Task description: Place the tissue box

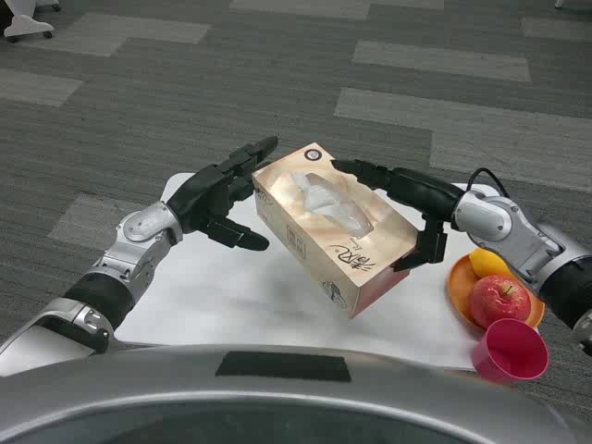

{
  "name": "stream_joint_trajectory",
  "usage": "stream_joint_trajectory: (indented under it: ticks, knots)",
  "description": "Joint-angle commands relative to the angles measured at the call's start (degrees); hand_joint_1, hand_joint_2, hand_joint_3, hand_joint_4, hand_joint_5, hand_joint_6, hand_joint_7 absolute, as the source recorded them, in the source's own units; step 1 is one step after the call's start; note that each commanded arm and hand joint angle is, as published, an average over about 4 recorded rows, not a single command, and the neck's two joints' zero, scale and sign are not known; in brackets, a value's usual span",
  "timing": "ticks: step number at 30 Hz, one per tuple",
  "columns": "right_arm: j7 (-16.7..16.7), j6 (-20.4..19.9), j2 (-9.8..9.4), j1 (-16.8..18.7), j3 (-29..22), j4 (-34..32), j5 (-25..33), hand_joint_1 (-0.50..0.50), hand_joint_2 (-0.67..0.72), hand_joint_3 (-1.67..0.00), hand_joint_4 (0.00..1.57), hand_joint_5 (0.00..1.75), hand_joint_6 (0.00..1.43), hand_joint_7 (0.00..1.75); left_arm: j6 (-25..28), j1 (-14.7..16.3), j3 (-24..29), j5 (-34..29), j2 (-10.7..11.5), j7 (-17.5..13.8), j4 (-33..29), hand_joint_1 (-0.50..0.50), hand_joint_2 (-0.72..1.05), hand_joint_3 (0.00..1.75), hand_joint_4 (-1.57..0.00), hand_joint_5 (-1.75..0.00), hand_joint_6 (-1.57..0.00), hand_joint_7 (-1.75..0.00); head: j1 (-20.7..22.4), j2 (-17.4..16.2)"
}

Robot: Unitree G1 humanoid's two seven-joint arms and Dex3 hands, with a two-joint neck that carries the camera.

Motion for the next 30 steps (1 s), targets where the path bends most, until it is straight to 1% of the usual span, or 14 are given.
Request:
stream_joint_trajectory:
  ticks: [1,4,6,8,9,13,15,17,19,25,26,29,30]
  knots:
    - [-3.6,-1.9,2.05,-3.9,-2.4,-6.4,2.4,-0.17,-0.46,-1.51,0.20,0.58,0.00,0.09,-1.7,-0.9,-2.0,1.5,-0.9,-4.1,-2.3,0.50,0.60,0.09,-0.25,0.00,0.00,0.00,-0.3,1.1]
    - [-3.6,-1.9,2.01,-3.9,-2.5,-6.4,2.4,-0.17,-0.45,-1.51,0.20,0.58,0.00,0.10,-1.8,-0.9,-1.9,1.5,-0.9,-4.1,-2.3,0.50,0.60,0.09,-0.24,0.00,0.00,0.00,-0.2,0.6]
    - [-3.6,-1.9,1.96,-3.9,-2.6,-6.4,2.4,-0.17,-0.45,-1.51,0.20,0.58,0.00,0.07,-1.8,-0.9,-1.9,1.5,-0.9,-4.1,-2.4,0.50,0.60,0.09,-0.24,0.00,0.00,0.00,-0.2,0.6]
    - [-3.6,-1.9,1.98,-3.9,-2.6,-6.4,2.4,-0.17,-0.48,-1.51,0.20,0.58,0.00,0.07,-1.8,-0.9,-1.9,1.5,-0.9,-4.1,-2.4,0.50,0.60,0.09,-0.25,0.00,0.00,0.00,-0.2,0.6]
    - [-3.6,-1.9,2.01,-3.9,-2.6,-6.5,2.4,-0.17,-0.46,-1.51,0.20,0.58,0.00,0.07,-1.8,-0.9,-1.9,1.5,-0.9,-4.1,-2.4,0.50,0.60,0.09,-0.26,0.00,0.00,0.00,-0.2,0.6]
    - [-3.6,-1.9,2.05,-3.9,-2.6,-6.5,2.4,-0.17,-0.48,-1.51,0.20,0.58,0.00,0.07,-1.8,-0.9,-1.9,1.5,-0.9,-4.1,-2.3,0.50,0.60,0.09,-0.24,0.00,0.00,0.00,-0.2,0.6]
    - [-3.6,-1.9,2.03,-3.9,-2.6,-6.5,2.4,-0.17,-0.45,-1.51,0.20,0.58,0.00,0.07,-1.8,-0.9,-1.9,1.5,-0.9,-4.1,-2.4,0.50,0.60,0.09,-0.24,0.00,0.00,0.00,-0.2,0.6]
    - [-3.6,-1.9,2.01,-3.8,-2.6,-6.5,2.4,-0.17,-0.45,-1.51,0.20,0.58,0.00,0.07,-1.8,-0.9,-1.9,1.5,-0.9,-4.1,-2.4,0.50,0.60,0.09,-0.24,0.00,0.00,0.00,-0.2,0.6]
    - [-3.6,-1.9,2.03,-3.8,-2.6,-6.5,2.4,-0.17,-0.48,-1.51,0.20,0.58,0.00,0.07,-1.8,-0.9,-1.9,1.5,-0.9,-4.1,-2.4,0.50,0.60,0.09,-0.26,0.00,0.00,0.00,-0.2,0.6]
    - [-3.6,-1.9,2.05,-3.8,-2.6,-6.5,2.4,-0.17,-0.48,-1.51,0.20,0.58,0.00,0.07,-1.8,-0.9,-1.9,1.5,-0.9,-4.1,-2.3,0.50,0.60,0.09,-0.26,0.00,0.00,0.00,-0.2,0.7]
    - [-3.6,-1.9,2.05,-3.8,-2.6,-6.5,2.4,-0.17,-0.48,-1.51,0.20,0.56,0.00,0.07,-1.8,-0.9,-1.9,1.5,-0.9,-4.1,-2.3,0.50,0.60,0.09,-0.26,0.00,0.00,0.00,-0.2,0.7]
    - [-3.6,-1.9,2.05,-3.8,-2.6,-6.5,2.3,-0.17,-0.43,-1.51,0.20,0.56,0.00,0.07,-1.8,-0.9,-1.9,1.5,-0.9,-4.1,-2.3,0.50,0.60,0.09,-0.25,0.00,0.00,0.00,-0.2,0.7]
    - [-3.6,-1.9,2.05,-3.8,-2.6,-6.5,2.3,-0.17,-0.41,-1.51,0.20,0.58,0.00,0.07,-1.8,-0.9,-1.9,1.5,-0.9,-4.1,-2.3,0.50,0.60,0.09,-0.25,0.00,0.00,0.00,-0.2,0.7]
